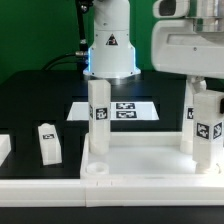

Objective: Assemble desk

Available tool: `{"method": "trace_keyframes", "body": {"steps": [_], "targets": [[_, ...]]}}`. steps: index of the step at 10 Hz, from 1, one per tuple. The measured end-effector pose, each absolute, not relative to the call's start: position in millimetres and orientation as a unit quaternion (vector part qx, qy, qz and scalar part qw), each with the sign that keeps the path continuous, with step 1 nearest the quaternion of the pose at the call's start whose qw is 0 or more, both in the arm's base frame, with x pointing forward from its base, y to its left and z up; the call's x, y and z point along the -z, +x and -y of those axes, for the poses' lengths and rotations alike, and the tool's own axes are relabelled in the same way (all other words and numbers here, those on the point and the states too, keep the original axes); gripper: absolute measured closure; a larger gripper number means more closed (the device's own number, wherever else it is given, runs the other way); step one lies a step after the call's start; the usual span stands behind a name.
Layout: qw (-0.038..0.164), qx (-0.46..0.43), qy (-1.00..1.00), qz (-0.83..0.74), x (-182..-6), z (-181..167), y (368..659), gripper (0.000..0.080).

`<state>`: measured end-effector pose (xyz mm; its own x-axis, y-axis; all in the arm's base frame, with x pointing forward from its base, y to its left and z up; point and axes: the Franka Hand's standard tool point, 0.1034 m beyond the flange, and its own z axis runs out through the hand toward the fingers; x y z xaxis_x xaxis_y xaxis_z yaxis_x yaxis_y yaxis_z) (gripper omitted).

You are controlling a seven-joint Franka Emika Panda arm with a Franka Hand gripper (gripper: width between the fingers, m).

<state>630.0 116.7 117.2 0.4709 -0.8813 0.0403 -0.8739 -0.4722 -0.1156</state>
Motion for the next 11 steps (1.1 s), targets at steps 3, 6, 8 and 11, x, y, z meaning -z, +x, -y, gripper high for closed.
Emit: {"method": "trace_keyframes", "body": {"steps": [3, 6, 8, 11], "targets": [[0.069, 0.033, -0.751, -0.656, -117.1, -114.6, 632.1, 0.0515], [0.059, 0.043, -0.814, -0.576, -116.9, -112.2, 632.6, 0.0434], [0.049, 0.054, -0.889, -0.451, -119.8, -109.4, 633.7, 0.0227], [0.039, 0.061, -0.928, -0.366, -120.5, -106.6, 634.4, 0.0152]]}}
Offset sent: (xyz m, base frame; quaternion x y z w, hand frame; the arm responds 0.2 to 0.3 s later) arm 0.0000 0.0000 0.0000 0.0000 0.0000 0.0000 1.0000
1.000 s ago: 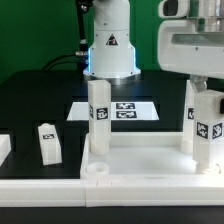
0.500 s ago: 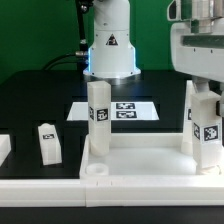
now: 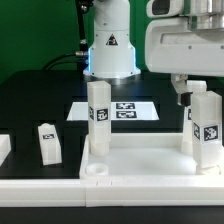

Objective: Assemble desk

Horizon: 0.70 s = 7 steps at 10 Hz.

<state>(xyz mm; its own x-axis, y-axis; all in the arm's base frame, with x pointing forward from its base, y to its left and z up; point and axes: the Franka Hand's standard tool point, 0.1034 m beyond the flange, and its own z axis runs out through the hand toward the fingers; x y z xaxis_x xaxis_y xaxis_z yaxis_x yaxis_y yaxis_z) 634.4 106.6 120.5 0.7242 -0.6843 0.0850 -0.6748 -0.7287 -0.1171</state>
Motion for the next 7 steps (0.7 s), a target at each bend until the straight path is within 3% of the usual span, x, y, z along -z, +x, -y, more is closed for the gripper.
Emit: {"method": "trace_keyframes", "body": {"steps": [3, 5, 6, 7], "targets": [[0.013, 0.076, -0.985, -0.157, -126.7, -102.9, 641.5, 0.0151], [0.013, 0.075, -0.985, -0.157, -125.5, -104.2, 640.9, 0.0151], [0.013, 0.075, -0.985, -0.158, -125.4, -103.5, 641.0, 0.0266], [0.014, 0.074, -0.983, -0.169, -125.2, -103.4, 641.0, 0.0266]]}}
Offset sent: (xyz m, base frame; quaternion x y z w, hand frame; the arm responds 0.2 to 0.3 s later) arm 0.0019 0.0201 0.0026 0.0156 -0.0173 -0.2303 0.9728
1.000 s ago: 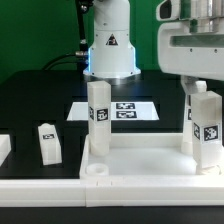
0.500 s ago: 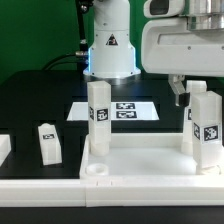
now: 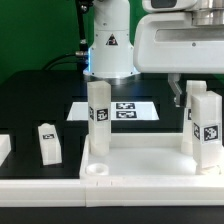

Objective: Assemble desk

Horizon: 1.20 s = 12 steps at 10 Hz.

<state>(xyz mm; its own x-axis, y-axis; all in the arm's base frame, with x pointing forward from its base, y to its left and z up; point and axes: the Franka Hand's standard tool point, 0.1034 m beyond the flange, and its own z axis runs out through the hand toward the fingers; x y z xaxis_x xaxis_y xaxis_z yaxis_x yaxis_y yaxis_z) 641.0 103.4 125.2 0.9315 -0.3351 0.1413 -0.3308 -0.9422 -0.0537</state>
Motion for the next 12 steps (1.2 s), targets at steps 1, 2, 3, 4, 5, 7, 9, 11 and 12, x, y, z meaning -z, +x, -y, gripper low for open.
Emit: {"method": "trace_keyframes", "body": {"steps": [1, 2, 3, 4, 5, 7, 9, 11, 12], "targets": [[0.018, 0.073, -0.974, -0.213, -124.9, -103, 641, 0.0434], [0.021, 0.073, -0.964, -0.256, -124.6, -103, 641, 0.0515], [0.024, 0.071, -0.951, -0.299, -124.4, -103, 641, 0.0515], [0.026, 0.070, -0.939, -0.337, -124.0, -103, 641, 0.0515], [0.028, 0.069, -0.926, -0.370, -123.8, -102, 640, 0.0515], [0.033, 0.051, -0.843, -0.535, -122.4, -98, 638, 0.0515], [0.055, 0.031, -0.724, -0.686, -119.9, -94, 635, 0.0515], [0.061, 0.014, -0.647, -0.760, -119.1, -93, 633, 0.0514], [0.061, 0.015, -0.651, -0.757, -119.2, -93, 633, 0.0514]]}}
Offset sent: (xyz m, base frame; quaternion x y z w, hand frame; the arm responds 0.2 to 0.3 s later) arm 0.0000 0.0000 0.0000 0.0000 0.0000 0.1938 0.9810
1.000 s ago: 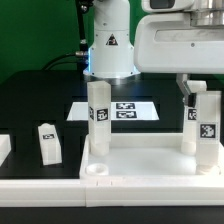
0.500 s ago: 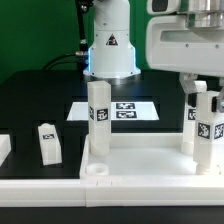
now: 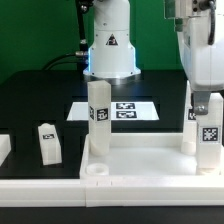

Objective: Assemble desk

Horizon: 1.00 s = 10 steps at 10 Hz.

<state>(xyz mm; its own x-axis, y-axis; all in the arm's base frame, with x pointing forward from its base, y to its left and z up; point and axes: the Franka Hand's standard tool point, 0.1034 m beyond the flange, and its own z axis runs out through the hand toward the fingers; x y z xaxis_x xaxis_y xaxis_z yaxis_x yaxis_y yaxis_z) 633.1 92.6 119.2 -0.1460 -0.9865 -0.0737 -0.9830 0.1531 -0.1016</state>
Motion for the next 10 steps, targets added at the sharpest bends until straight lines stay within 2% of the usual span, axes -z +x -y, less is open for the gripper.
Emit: {"method": "trace_keyframes", "body": {"steps": [1, 2, 3, 4, 7, 9, 10], "targets": [[0.059, 0.016, -0.672, -0.738, -119.3, -93, 633, 0.0514], [0.047, 0.017, -0.727, -0.685, -121.7, -97, 632, 0.0257], [0.048, 0.034, -0.788, -0.613, -123.7, -99, 636, 0.0257], [0.048, 0.041, -0.840, -0.540, -124.4, -103, 637, 0.0165], [0.040, 0.048, -0.907, -0.416, -123.5, -102, 637, 0.0152], [0.019, 0.069, -0.976, -0.205, -124.7, -106, 641, 0.0151], [0.019, 0.068, -0.982, -0.177, -123.1, -112, 640, 0.0151]]}}
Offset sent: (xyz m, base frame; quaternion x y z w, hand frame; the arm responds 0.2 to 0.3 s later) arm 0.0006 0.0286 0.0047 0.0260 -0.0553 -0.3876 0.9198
